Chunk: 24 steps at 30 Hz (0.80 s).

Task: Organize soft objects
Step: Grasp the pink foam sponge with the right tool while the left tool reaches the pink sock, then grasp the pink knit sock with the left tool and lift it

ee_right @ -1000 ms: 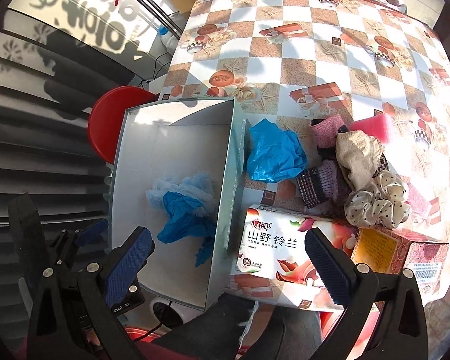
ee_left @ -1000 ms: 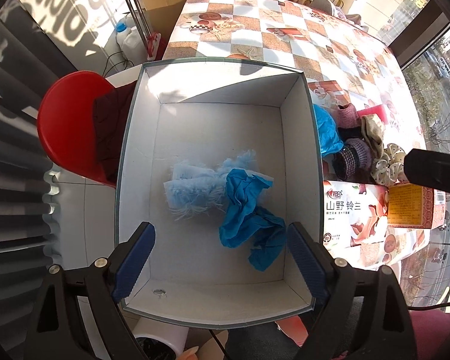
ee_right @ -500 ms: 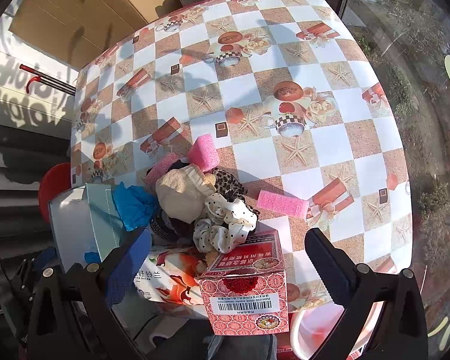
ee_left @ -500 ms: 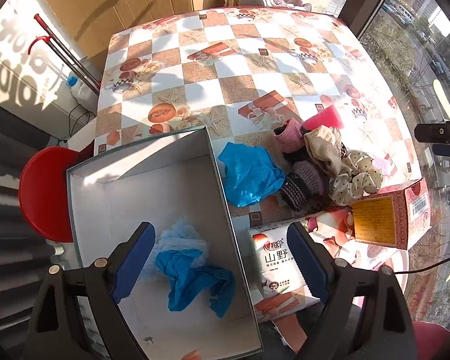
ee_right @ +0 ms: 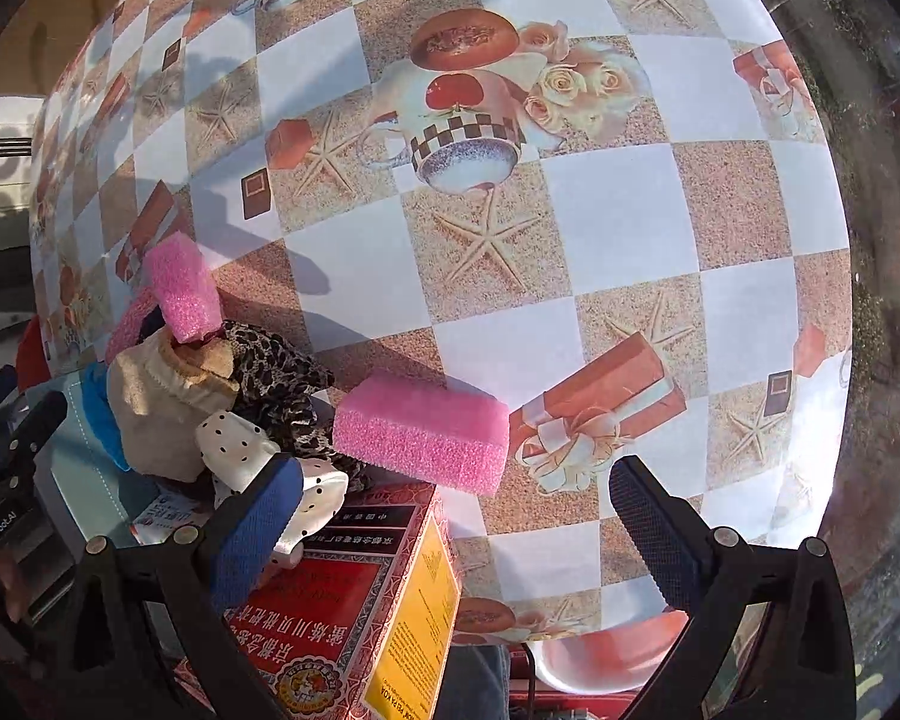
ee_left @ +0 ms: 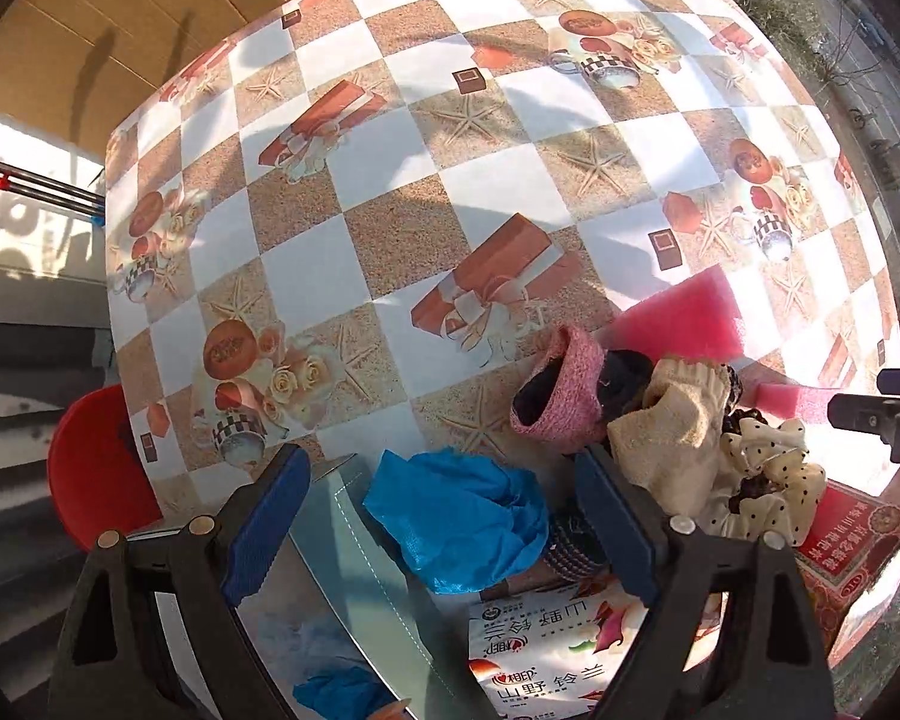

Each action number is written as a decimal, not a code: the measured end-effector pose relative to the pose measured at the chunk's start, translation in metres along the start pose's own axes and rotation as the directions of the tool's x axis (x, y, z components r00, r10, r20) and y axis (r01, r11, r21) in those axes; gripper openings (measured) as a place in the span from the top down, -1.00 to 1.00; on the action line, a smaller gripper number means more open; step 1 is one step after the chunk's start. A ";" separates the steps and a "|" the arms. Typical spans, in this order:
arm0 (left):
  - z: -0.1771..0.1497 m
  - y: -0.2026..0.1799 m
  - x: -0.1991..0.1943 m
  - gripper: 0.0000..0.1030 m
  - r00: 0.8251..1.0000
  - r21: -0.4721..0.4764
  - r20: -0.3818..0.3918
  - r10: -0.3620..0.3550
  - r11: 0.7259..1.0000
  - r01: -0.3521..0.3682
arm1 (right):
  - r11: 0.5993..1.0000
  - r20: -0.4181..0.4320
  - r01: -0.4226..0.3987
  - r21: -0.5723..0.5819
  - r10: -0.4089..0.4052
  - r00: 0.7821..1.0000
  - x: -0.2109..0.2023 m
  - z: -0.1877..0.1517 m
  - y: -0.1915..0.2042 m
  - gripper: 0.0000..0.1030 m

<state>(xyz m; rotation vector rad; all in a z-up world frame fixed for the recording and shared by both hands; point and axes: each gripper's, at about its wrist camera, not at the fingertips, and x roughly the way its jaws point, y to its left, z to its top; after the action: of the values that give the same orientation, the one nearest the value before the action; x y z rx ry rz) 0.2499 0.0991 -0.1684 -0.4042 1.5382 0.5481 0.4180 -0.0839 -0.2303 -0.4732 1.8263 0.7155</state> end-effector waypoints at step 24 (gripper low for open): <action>0.026 -0.009 0.082 -0.77 0.946 -0.150 -0.268 -0.185 0.977 0.149 | 0.992 -0.043 -0.090 0.086 0.094 0.995 0.050 -0.008 -0.065 -0.48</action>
<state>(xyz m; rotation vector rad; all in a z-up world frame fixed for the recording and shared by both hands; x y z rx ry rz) 0.2723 0.1128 -0.2507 -0.7307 1.7245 0.4710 0.4352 -0.1362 -0.2910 -0.3547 1.9242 0.6922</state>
